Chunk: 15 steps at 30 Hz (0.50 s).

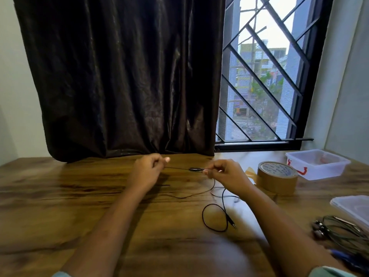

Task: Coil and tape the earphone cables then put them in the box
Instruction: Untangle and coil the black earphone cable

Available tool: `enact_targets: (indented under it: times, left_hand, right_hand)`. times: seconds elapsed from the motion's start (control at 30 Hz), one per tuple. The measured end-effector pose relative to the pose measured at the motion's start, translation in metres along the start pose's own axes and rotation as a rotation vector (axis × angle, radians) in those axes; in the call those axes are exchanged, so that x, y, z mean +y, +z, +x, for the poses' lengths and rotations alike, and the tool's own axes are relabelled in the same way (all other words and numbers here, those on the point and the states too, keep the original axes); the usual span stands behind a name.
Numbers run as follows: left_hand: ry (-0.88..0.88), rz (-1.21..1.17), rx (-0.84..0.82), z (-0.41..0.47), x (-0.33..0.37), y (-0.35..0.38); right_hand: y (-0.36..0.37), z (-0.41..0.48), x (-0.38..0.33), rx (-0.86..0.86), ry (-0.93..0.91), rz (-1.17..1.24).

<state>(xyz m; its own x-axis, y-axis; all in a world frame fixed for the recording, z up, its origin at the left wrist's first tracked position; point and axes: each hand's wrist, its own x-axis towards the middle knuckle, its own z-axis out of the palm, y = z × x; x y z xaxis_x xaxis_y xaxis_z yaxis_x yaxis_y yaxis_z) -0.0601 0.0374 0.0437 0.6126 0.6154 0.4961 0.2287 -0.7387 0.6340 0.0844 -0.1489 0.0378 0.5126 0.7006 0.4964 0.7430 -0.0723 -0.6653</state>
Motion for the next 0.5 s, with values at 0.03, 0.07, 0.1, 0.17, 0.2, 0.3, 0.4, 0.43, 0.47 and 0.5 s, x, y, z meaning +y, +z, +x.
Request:
enact_targets:
  times: [0.03, 0.07, 0.1, 0.17, 0.2, 0.3, 0.4, 0.43, 0.47, 0.5]
  left_hand:
    - [-0.002, 0.132, 0.014, -0.001, -0.003, -0.005]
    - [0.003, 0.192, -0.006, -0.003, -0.004, -0.008]
    - [0.007, 0.172, -0.058, -0.003, -0.003, -0.006]
    - [0.039, 0.013, -0.188, -0.008, 0.006, 0.003]
    - [0.07, -0.088, -0.251, -0.012, 0.013, 0.009]
    - [0.148, -0.435, -0.406, -0.025, 0.037, 0.022]
    - [0.085, -0.634, -0.504, -0.031, 0.042, 0.029]
    - [0.048, -0.625, -0.494, -0.031, 0.041, 0.028]
    - [0.025, -0.565, -0.455, -0.029, 0.04, 0.026]
    - [0.007, -0.492, -0.398, -0.024, 0.037, 0.022]
  right_hand:
    - [0.001, 0.001, 0.002, 0.006, 0.001, -0.016]
    - [0.002, 0.001, 0.002, 0.015, -0.004, -0.021]
    - [0.004, 0.002, 0.002, 0.02, -0.019, -0.021]
    - [0.009, 0.005, -0.002, 0.005, -0.093, -0.022]
    - [0.011, 0.005, -0.005, -0.008, -0.138, -0.039]
    - [0.018, 0.003, -0.015, -0.021, -0.247, -0.097]
    - [0.019, 0.002, -0.016, 0.008, -0.287, -0.097]
    - [0.018, 0.002, -0.016, 0.018, -0.291, -0.112]
    - [0.016, 0.002, -0.014, 0.038, -0.286, -0.148]
    - [0.012, 0.002, -0.011, 0.063, -0.266, -0.209]
